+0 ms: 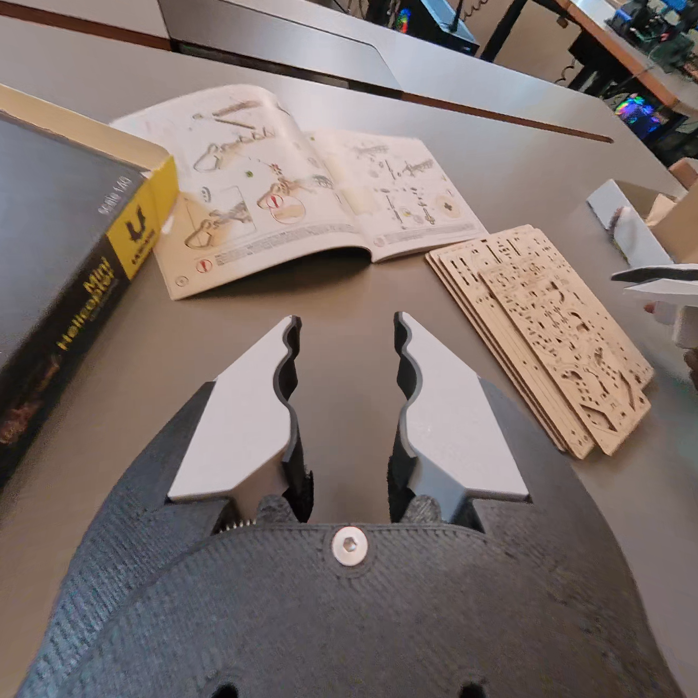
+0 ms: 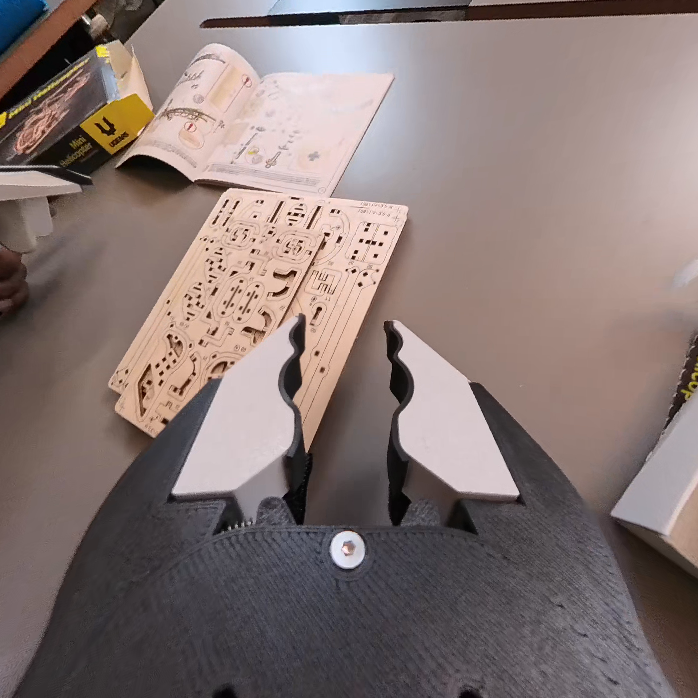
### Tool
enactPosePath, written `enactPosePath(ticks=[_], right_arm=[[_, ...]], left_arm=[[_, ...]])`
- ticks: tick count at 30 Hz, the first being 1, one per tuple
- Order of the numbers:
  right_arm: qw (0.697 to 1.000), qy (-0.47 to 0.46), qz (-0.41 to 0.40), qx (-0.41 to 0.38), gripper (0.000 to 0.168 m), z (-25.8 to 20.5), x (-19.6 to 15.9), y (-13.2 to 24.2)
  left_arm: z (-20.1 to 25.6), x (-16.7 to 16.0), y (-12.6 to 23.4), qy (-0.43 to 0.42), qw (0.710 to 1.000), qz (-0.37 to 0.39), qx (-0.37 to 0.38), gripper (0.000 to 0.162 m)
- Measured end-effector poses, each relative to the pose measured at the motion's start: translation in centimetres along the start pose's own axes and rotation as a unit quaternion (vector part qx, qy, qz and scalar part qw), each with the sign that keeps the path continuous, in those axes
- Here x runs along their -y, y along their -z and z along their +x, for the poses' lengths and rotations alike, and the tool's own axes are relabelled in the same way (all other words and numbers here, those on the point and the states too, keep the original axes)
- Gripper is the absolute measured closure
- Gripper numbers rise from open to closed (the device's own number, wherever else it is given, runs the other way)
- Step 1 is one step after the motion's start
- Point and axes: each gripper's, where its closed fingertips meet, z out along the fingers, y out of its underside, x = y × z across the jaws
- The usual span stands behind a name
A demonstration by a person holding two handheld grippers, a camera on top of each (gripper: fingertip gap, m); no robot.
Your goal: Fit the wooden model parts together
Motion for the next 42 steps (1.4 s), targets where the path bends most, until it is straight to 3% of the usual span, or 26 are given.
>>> enactPosePath(ticks=[9, 31, 42], right_arm=[[1.0, -0.028, 0.008, 0.009, 0.124, 0.7, 0.5, -0.8], [1.0, -0.022, 0.004, 0.008, 0.124, 0.3, 0.1, -0.9], [1.0, -0.011, 0.003, 0.004, 0.124, 0.2, 0.0, -1.0]], left_arm=[[-2.4, 2.8, -3.0, -0.02, 0.999, 0.012, 0.045, 0.084], [-2.5, 2.5, -3.7, -0.013, 0.999, 0.001, 0.05, 0.086], [-2.0, 1.2, -4.8, -0.041, 0.997, -0.055, 0.047, 0.086]])
